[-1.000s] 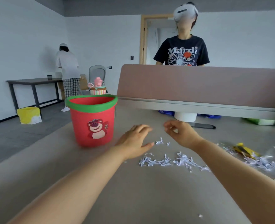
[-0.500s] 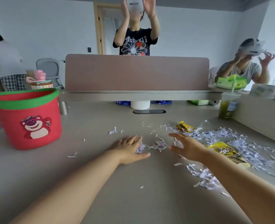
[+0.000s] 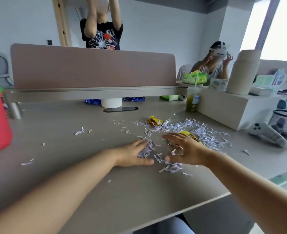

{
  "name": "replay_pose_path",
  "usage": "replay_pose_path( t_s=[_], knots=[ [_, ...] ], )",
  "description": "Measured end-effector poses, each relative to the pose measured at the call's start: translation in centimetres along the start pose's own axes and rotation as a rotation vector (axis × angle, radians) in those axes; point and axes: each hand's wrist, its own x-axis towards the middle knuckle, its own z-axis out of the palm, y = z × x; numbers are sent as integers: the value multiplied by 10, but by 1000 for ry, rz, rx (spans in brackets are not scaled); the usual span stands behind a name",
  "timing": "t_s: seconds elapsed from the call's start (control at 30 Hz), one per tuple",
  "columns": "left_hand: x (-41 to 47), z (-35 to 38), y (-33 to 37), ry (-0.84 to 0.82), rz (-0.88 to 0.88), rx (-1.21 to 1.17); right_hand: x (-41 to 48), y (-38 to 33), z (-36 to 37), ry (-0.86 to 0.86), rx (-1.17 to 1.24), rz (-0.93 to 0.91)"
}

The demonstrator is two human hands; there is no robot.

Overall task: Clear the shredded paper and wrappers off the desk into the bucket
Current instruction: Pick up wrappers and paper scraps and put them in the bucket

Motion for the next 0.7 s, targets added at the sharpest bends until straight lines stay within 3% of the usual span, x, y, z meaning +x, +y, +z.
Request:
replay_pose_path(
  t_s=[0.17,0.3,0.43,0.7],
  knots=[
    [-14,12,2,-50,-2,226,-27,9,6,-117,-220,200],
    [11,15,9,38,-61,195,-14,18,15,-108,-230,317],
    [49,5,11,88,-71,212,14,33,16,-105,-214,373],
    [108,-14,-8,24,-120,232,74,68,18,-217,-130,385]
  ],
)
